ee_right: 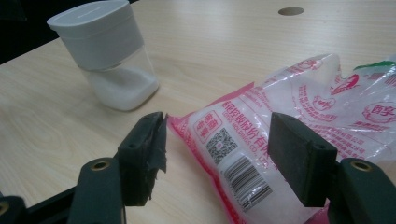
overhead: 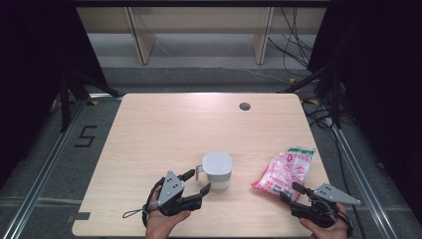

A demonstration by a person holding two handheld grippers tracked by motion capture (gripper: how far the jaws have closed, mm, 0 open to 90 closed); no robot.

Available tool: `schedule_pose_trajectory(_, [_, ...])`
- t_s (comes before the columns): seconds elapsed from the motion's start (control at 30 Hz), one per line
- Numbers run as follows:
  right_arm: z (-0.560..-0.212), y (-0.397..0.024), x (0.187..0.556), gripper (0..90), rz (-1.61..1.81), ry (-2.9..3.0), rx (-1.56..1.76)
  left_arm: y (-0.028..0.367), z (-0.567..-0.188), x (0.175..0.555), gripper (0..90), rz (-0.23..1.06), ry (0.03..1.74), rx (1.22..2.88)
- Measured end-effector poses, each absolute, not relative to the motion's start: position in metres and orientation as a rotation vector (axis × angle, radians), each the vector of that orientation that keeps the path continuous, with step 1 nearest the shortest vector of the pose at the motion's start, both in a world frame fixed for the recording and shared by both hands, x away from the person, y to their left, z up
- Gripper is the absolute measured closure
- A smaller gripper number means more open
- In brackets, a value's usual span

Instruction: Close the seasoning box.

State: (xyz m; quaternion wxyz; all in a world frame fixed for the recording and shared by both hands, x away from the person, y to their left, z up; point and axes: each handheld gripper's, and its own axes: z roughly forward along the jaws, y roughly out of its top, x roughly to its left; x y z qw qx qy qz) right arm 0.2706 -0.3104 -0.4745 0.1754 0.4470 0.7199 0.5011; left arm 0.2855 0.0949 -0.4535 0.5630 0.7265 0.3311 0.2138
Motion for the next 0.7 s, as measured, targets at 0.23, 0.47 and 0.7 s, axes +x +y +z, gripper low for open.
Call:
schedule_pose_trajectory(0.23, [-0.478, -0.305, 0.272, 37.0, 1.411, 2.075, 1.209, 0.098, -0.457, 0.277, 29.7, 0.501, 0.784, 1.726])
schedule_pose_trajectory(0.47, [-0.479, -0.303, 0.271, 37.0, 1.415, 2.105, 1.185, 0.097, -0.464, 0.270, 27.5, 0.505, 0.811, 1.731])
schedule_pose_trajectory(0.7, [-0.479, -0.302, 0.269, 36.9, 1.439, 2.107, 1.186, 0.096, -0.472, 0.263, 26.6, 0.504, 0.797, 1.733])
